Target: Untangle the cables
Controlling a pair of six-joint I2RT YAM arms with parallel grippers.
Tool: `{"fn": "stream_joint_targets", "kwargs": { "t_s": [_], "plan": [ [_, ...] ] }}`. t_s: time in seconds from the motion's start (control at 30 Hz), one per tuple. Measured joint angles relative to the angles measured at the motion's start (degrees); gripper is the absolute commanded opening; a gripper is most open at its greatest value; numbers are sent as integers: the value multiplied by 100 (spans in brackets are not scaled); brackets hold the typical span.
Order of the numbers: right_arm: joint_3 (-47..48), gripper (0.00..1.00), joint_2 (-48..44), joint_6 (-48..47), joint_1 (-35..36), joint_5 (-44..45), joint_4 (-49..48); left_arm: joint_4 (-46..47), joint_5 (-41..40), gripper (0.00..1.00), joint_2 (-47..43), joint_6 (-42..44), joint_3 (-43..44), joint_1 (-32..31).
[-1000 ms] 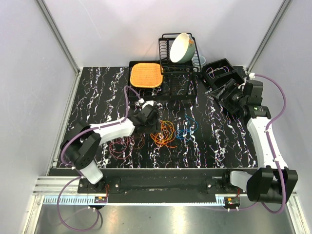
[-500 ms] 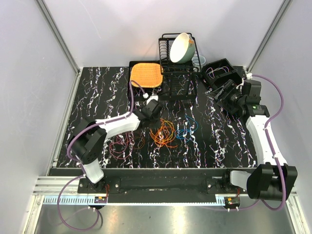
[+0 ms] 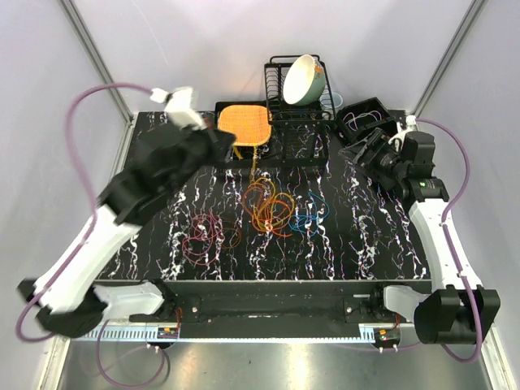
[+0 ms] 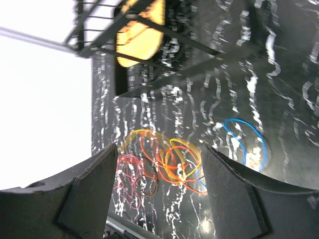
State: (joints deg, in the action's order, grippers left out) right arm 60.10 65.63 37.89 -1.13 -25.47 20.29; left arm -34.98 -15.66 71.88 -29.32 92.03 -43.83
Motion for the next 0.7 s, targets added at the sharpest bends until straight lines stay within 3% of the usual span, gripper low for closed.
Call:
{"fn": "stream_joint_targets", "kwargs": {
  "t_s": [0.17,0.37,0.5,0.7],
  "plan": [
    [0,73,-28,-9,341,-260,-297,271,-15,0,-1095,33,-1193,2],
    [-216,72,-24,-160,1357,-507,-824,-96,101,0,-592,-225,-2870,-2],
    [-542,70,111,-210,2024,-584,-1049,-308,101,0,-581,-223,-2793,0],
    [-767,70,505,-177,2463,-542,-1198,-313,122,0,-623,-111,-2109,33]
  ]
}}
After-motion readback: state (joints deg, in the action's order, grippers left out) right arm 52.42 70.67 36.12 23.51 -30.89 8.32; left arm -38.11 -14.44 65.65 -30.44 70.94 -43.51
